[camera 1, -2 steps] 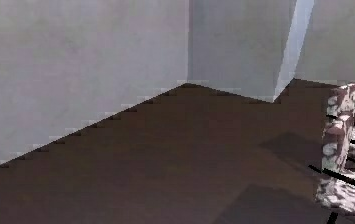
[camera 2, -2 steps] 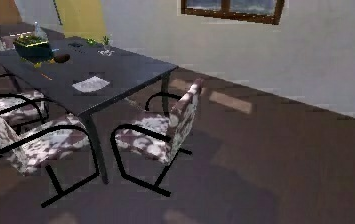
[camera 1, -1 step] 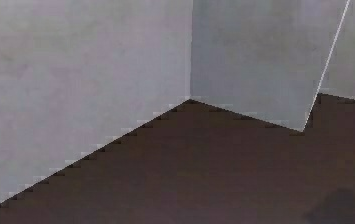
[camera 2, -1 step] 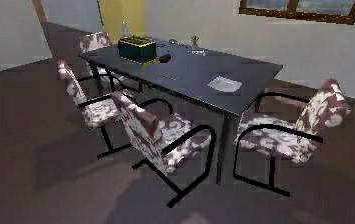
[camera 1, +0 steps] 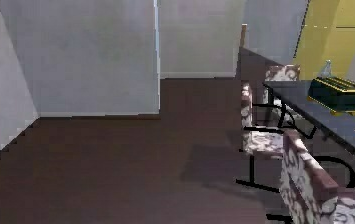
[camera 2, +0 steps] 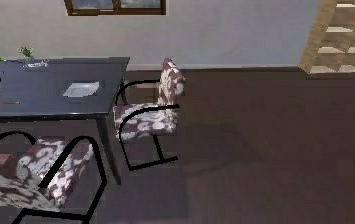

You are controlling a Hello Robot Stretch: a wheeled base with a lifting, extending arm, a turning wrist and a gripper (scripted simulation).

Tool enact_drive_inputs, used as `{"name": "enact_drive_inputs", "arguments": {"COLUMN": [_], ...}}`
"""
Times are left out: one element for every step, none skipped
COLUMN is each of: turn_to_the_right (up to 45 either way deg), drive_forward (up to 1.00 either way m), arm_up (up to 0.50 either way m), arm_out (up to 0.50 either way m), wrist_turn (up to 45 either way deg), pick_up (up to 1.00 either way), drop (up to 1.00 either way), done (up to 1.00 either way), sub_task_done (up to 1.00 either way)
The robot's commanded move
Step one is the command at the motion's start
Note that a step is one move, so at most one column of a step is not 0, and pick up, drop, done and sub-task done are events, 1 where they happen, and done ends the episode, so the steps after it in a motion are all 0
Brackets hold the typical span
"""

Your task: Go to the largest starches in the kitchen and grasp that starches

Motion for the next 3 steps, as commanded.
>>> {"name": "enact_drive_inputs", "arguments": {"turn_to_the_right": [0.0, 9.0, 0.0], "drive_forward": [1.0, 0.0, 0.05], "arm_up": [0.0, 0.0, 0.0], "arm_out": [0.0, 0.0, 0.0], "wrist_turn": [0.0, 0.0, 0.0], "pick_up": [0.0, 0.0, 0.0], "drop": [0.0, 0.0, 0.0], "done": [0.0, 0.0, 0.0], "sub_task_done": [0.0, 0.0, 0.0]}}
